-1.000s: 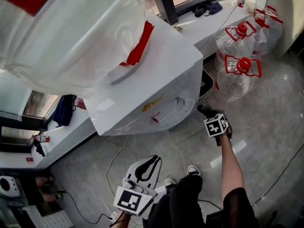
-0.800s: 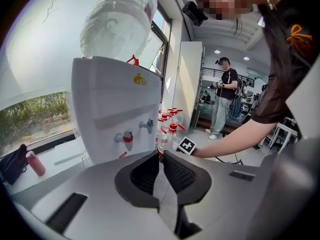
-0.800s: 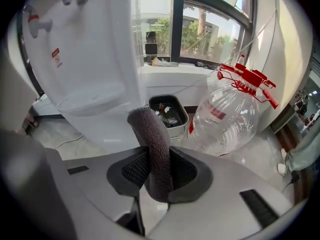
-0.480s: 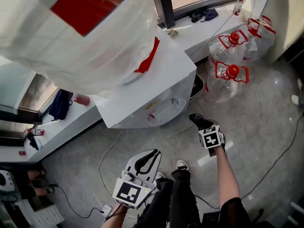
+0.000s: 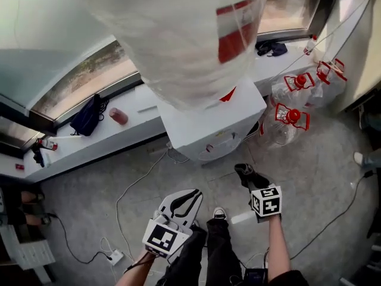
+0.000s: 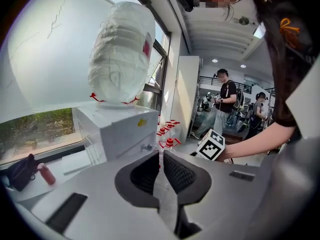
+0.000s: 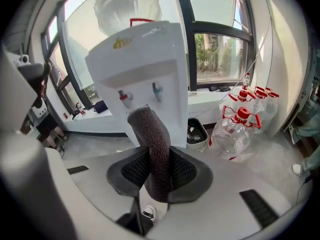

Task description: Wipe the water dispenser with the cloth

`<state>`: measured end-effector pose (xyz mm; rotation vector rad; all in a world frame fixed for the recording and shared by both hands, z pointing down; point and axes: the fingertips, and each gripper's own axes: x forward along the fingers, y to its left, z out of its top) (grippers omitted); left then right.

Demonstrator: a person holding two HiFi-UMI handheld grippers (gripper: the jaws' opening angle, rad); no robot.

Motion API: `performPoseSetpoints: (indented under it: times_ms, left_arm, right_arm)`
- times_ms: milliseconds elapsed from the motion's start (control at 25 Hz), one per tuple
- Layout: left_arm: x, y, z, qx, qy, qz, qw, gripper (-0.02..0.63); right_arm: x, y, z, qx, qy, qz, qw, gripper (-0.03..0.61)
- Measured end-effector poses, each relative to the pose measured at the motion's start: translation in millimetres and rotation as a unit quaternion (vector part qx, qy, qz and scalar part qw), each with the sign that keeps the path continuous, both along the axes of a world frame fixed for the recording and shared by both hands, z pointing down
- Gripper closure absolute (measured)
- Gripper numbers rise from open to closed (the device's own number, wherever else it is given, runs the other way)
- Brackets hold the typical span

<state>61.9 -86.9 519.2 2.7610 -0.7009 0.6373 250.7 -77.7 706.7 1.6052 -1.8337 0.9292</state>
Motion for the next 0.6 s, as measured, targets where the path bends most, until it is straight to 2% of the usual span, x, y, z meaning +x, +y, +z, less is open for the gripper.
performPoseSetpoints:
  times_ms: [280,440,600]
  left_arm:
    - [-67.3,9.3,-32.5,0.008,0.004,-0.048,0.9988,0.586]
    - [-96.9,21.2,-49.0,0.01,0.005,-0.063,0.9979,0.586]
    - [-112.7,30.1,-80.9,0.012,0.027,-0.071,0.997,0.586]
  right_arm:
    - [-46.1,12.2,-95.0,0.036,-0.005,-0.011,0.999,0.476]
    - [-67.8,27.3,-143.3,0.057,-0.027,0.012,0.998,0.476]
    - [-84.2,46.8,-184.6,0.066,-0.039,0.032,0.997,0.476]
